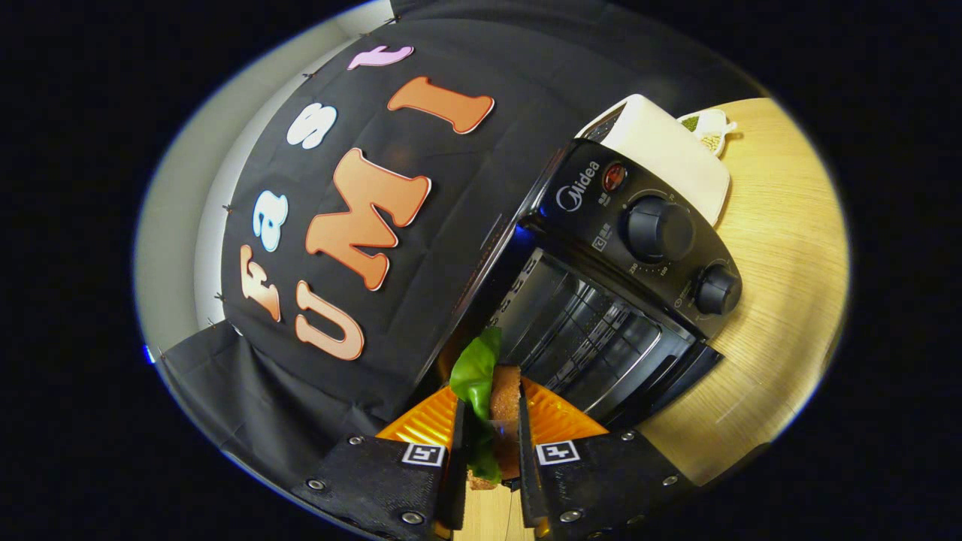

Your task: Open the toaster oven, put the food inside, and close the toaster oven door.

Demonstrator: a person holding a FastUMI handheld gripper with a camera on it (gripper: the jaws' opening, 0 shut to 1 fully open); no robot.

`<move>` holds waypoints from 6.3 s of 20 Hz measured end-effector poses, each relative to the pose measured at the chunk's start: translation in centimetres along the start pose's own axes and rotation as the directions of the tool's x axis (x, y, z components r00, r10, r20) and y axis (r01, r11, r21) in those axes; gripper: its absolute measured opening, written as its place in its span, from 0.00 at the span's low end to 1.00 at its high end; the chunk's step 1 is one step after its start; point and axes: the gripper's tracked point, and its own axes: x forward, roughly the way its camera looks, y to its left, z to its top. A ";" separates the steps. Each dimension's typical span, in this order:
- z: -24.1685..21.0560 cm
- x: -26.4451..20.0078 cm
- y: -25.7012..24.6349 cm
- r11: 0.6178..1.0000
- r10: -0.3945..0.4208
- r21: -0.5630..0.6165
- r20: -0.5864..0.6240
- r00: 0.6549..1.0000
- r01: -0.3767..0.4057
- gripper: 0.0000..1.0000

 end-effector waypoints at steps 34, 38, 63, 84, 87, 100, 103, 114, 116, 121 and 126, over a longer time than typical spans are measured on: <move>-0.8 -8.0 -2.2 0.627 -0.158 -0.775 -0.021 0.987 0.085 0.91; -2.8 -11.9 -3.4 0.563 -0.174 -0.826 -0.100 0.980 0.015 0.93; -10.5 -17.0 -12.5 0.531 -0.377 -0.844 -0.317 0.870 -0.077 0.94; -1.2 -8.2 0.0 0.539 -0.178 -0.842 -0.095 0.979 0.016 0.94; 1.1 -8.2 3.4 0.539 -0.105 -0.842 -0.045 0.993 0.019 0.94; 13.8 -17.1 18.6 0.440 0.231 -0.895 0.188 0.955 0.070 0.94; 16.5 -19.8 21.3 0.418 0.293 -0.903 0.239 0.926 0.101 0.95; 22.0 -26.2 26.7 0.413 0.395 -0.905 0.274 0.877 0.097 0.98; 22.4 -26.8 27.5 0.419 0.402 -0.903 0.273 0.874 0.090 0.98; 23.1 -27.2 28.3 0.441 0.404 -0.896 0.248 0.881 0.050 0.98; 24.0 -27.4 29.1 0.430 0.426 -0.901 0.256 0.868 0.055 0.98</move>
